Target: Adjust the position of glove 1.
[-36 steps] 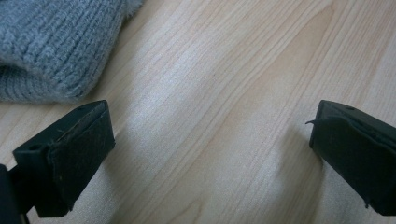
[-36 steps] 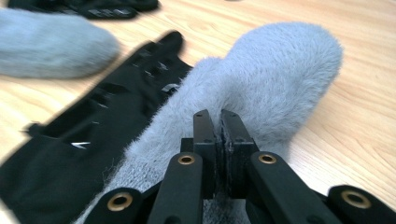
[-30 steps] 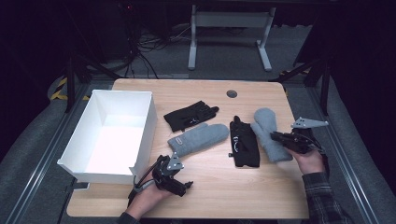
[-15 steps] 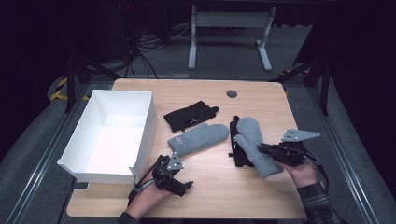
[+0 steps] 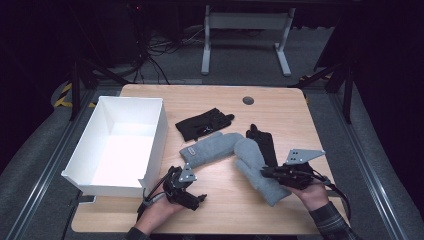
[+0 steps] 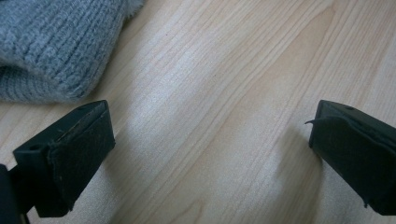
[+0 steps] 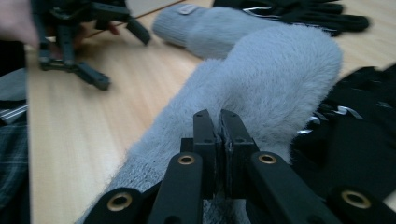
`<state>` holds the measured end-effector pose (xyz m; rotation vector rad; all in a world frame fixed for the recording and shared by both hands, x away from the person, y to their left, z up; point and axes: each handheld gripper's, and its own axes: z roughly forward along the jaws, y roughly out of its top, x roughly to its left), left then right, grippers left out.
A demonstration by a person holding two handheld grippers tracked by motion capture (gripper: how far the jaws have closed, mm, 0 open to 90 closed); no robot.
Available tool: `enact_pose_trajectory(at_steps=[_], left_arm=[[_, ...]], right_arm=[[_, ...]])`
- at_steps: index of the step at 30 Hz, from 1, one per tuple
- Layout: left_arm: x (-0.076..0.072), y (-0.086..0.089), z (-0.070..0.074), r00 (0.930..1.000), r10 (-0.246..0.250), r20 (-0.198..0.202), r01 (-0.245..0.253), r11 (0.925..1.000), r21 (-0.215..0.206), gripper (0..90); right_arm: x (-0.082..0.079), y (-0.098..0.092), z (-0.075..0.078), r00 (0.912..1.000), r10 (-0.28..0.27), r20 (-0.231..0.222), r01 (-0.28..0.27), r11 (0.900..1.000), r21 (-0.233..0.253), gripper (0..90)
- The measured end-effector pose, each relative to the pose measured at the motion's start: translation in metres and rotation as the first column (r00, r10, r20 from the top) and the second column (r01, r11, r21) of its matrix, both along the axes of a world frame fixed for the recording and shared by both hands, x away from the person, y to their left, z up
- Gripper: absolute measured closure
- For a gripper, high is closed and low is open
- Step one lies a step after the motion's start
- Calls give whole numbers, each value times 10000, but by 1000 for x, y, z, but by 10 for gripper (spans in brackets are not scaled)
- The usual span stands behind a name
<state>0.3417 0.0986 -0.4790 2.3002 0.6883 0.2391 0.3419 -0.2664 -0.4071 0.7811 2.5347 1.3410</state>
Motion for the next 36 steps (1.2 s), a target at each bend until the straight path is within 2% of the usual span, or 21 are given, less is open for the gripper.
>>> enact_pose_trajectory(at_steps=[2, 7, 9, 13, 20, 24, 26, 30, 33, 35, 36], left_arm=[[0, 0, 0, 10000, -1, -6, 1, 10000, 13, 5], [0, 0, 0, 10000, 8, -4, -8, 10000, 14, 4], [0, 0, 0, 10000, 14, 1, -14, 10000, 10, 4], [1, 0, 0, 10000, -19, 46, 19, 10000, -10, 4], [1, 0, 0, 10000, -19, 45, 19, 10000, -6, 5], [1, 0, 0, 10000, -18, 44, 18, 10000, -6, 5], [1, 0, 0, 10000, -15, 47, 15, 10000, -9, 4], [1, 0, 0, 10000, -11, 47, 11, 10000, -7, 5], [0, -1, 0, 10000, 16, 45, -16, 10000, -31, 5], [1, -1, 1, 10000, 49, 14, -49, 10000, 54, 7], [1, -2, 2, 9999, 115, -58, -115, 9999, 122, 15]], right_arm=[[-3, 6, -1, 9997, 243, 43, -243, 9996, -146, 870], [-9, 20, -3, 9958, 915, 1, -915, 9957, -143, 869], [-11, 25, -5, 9922, 1242, -105, -1242, 9922, -67, 869], [-13, 36, -9, 9853, 1704, -125, -1707, 9848, -307, 869], [-12, 49, -17, 9744, 2235, -226, -2244, 9733, -491, 868], [-9, 51, -23, 9717, 2327, -414, -2351, 9694, -703, 865], [-9, 54, -28, 9696, 2368, -609, -2419, 9652, -992, 858], [-8, 55, -33, 9694, 2350, -717, -2430, 9600, -1389, 825], [-9, 53, -29, 9722, 2294, -479, -2337, 9642, -1254, 732], [-9, 48, -22, 9794, 2010, -196, -2019, 9737, -1053, 664], [-9, 46, -21, 9816, 1903, -136, -1907, 9764, -1017, 664]])
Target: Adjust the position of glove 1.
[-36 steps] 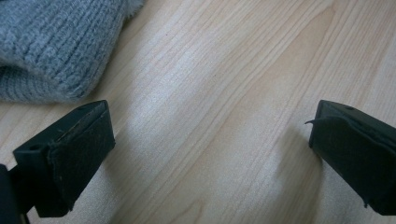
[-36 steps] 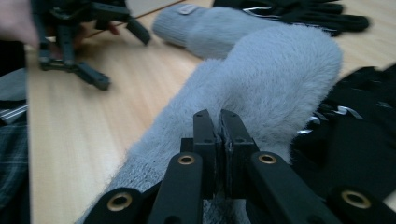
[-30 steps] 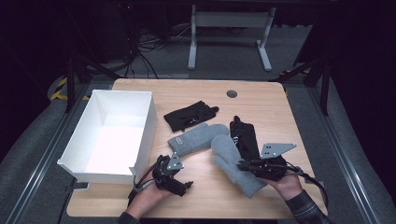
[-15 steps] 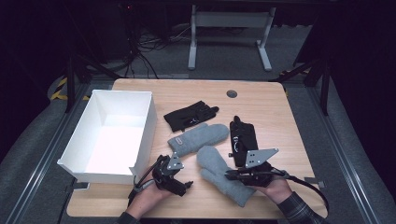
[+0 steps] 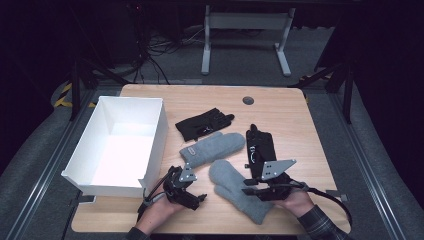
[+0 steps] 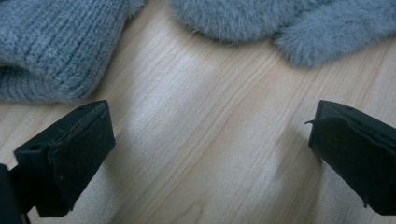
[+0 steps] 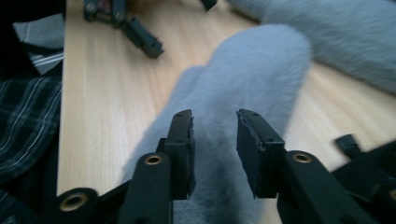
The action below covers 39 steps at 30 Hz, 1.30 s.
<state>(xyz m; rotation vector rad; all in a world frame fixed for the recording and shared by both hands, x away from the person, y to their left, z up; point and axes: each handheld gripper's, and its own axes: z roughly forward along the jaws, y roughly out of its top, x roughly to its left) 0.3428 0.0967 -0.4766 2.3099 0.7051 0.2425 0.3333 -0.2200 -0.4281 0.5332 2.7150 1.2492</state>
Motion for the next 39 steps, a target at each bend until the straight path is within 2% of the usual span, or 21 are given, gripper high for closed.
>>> enact_pose_trajectory(at_steps=[1, 5, 9, 10, 11, 12, 14, 17, 22, 24, 25, 29, 31, 34, 36, 38, 39], left_arm=[[0, 0, 0, 10000, 0, 0, 0, 10000, 0, 35], [1, -2, 5, 9994, 312, -152, -307, 9991, 279, 92], [-1, 0, 13, 9977, 676, 20, -676, 9976, 178, 159], [-1, 1, 15, 9968, 800, 78, -801, 9968, 31, 190], [-1, 2, 18, 9961, 876, 111, -875, 9961, -113, 303], [-1, 3, 20, 9961, 874, 130, -872, 9961, -159, 303], [-1, 3, 26, 9935, 1113, 226, -1108, 9936, -234, 397], [1, 2, 33, 9895, 1381, 415, -1368, 9900, -340, 467], [9, -3, 39, 9822, 1792, 562, -1776, 9836, -328, 484], [12, -6, 42, 9802, 1889, 599, -1862, 9813, -484, 478], [14, -8, 44, 9767, 2014, 738, -1980, 9789, -514, 473], [23, -13, 51, 9723, 2177, 846, -2151, 9758, -384, 459], [27, -15, 53, 9694, 2315, 817, -2283, 9725, -472, 432], [36, -19, 54, 9667, 2454, 721, -2432, 9692, -381, 385], [40, -20, 54, 9676, 2416, 730, -2409, 9704, -178, 378], [43, -21, 52, 9645, 2564, 629, -2568, 9665, -5, 352], [43, -21, 52, 9645, 2564, 629, -2568, 9665, -5, 331]], right_arm=[[0, 0, 0, 10000, 0, 0, 0, 10000, 0, 664], [7, -7, 4, 9974, -715, 7, 714, 9972, 229, 697], [11, -10, 3, 9939, -1102, 2, 1102, 9938, 112, 730], [12, -11, 4, 9928, -1194, 6, 1194, 9928, 102, 749], [14, -12, 5, 9909, -1349, 35, 1348, 9908, 149, 791], [14, -12, 5, 9909, -1349, 35, 1348, 9908, 149, 791], [19, -13, 6, 9879, -1548, 11, 1548, 9878, 190, 816], [31, -17, 8, 9801, -1983, 9, 1982, 9799, 208, 795], [43, -19, 9, 9735, -2286, -33, 2286, 9733, 201, 770], [49, -19, 8, 9705, -2412, -19, 2412, 9702, 226, 753], [53, -19, 9, 9679, -2514, -8, 2513, 9676, 232, 748], [71, -16, 11, 9606, -2780, 73, 2779, 9606, 79, 724], [81, -13, 11, 9574, -2885, 135, 2883, 9574, 146, 705], [97, -10, 12, 9496, -3120, 295, 3121, 9500, 10, 678], [109, -9, 13, 9446, -3274, 217, 3273, 9449, 82, 666], [119, -8, 12, 9395, -3421, 167, 3419, 9396, 179, 645], [119, -8, 12, 9395, -3421, 167, 3419, 9396, 179, 645]])
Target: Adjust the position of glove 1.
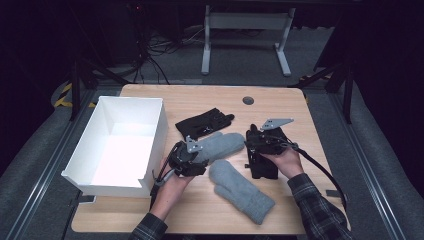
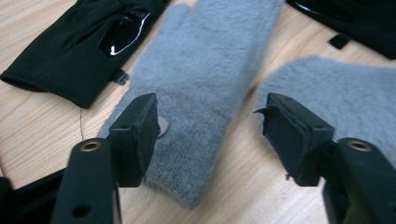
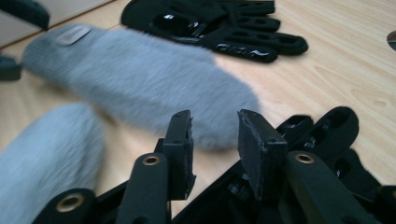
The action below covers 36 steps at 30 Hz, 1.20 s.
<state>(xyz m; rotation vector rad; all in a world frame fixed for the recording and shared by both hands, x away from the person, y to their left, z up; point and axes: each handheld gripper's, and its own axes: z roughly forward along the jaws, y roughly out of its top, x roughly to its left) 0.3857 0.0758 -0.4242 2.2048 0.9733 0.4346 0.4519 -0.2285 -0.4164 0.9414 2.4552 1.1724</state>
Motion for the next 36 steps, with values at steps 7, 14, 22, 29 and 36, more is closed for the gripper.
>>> enact_pose_trajectory(at_steps=[7, 14, 22, 29, 36], left_arm=[[4, 4, -8, 9997, 238, -68, -236, 9991, 357, 268], [8, 4, -17, 9993, 343, -152, -334, 9976, 606, 289], [8, 4, -22, 9984, 557, -124, -543, 9939, 962, 471], [12, 9, -17, 9967, 663, -477, -642, 9969, 452, 709], [8, 8, -5, 9960, 781, -424, -779, 9969, 58, 746]], right_arm=[[26, 10, -16, 9987, -437, -252, 435, 9990, -58, 572], [34, 20, -29, 9965, -541, -631, 515, 9978, -429, 586], [33, 24, -36, 9971, -247, -719, 189, 9966, -796, 778], [33, 24, -33, 9978, -135, -650, 88, 9973, -734, 853], [29, 20, -21, 9995, -146, -268, 133, 9988, -481, 865]])
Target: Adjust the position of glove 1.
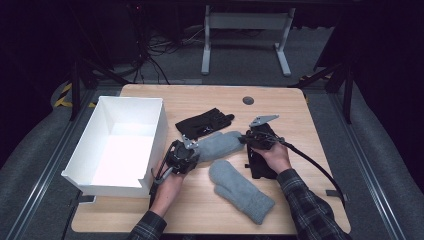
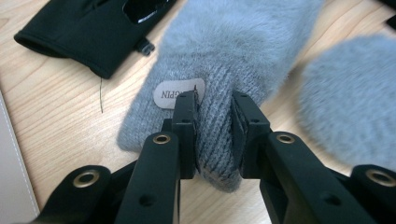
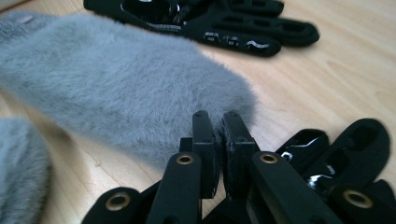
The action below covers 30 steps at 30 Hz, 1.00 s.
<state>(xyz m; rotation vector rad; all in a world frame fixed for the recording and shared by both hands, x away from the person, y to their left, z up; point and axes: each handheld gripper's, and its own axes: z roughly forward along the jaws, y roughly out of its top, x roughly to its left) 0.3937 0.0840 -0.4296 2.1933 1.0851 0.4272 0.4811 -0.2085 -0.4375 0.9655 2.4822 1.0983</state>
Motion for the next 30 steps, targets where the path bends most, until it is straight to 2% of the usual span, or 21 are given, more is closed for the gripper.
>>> enact_pose_trajectory(at_steps=[3, 5, 10, 12, 16, 18, 23, 25, 28, 30], left_arm=[[-6, 0, 10, 9997, -4, 245, 12, 9995, -301, 747], [-9, -2, 16, 9992, -35, 388, 49, 9993, -360, 747], [-27, -4, 32, 9978, -477, 469, 505, 9969, -597, 746], [-38, -5, 35, 9966, -719, 390, 748, 9941, -790, 746], [-59, -4, 37, 9910, -1320, 237, 1338, 9851, -1076, 745], [-67, -5, 37, 9892, -1444, 239, 1462, 9817, -1222, 745], [-88, -13, 36, 9797, -1998, 149, 1999, 9707, -1330, 740], [-93, -17, 32, 9746, -2238, -14, 2218, 9667, -1280, 734], [-93, -21, 23, 9670, -2520, -362, 2455, 9607, -1297, 710], [-90, -21, 19, 9582, -2798, -597, 2683, 9511, -1529, 655]], right_arm=[[-2, -4, 9, 9998, -16, 204, 14, 9999, 113, 866], [-5, -7, 14, 9996, -22, 297, 15, 9998, 217, 866], [-21, -16, 34, 9985, 126, 530, -147, 9991, 400, 865], [-25, -17, 36, 9985, 154, 532, -174, 9992, 370, 865], [-47, -27, 43, 9977, 359, 580, -382, 9986, 379, 865], [-57, -29, 44, 9969, 463, 629, -484, 9983, 319, 865], [-76, -36, 44, 9961, 586, 654, -607, 9977, 299, 866], [-80, -39, 42, 9964, 619, 574, -638, 9975, 318, 866], [-82, -41, 36, 9970, 634, 448, -644, 9977, 214, 865], [-81, -42, 32, 9974, 607, 387, -614, 9980, 162, 865]])
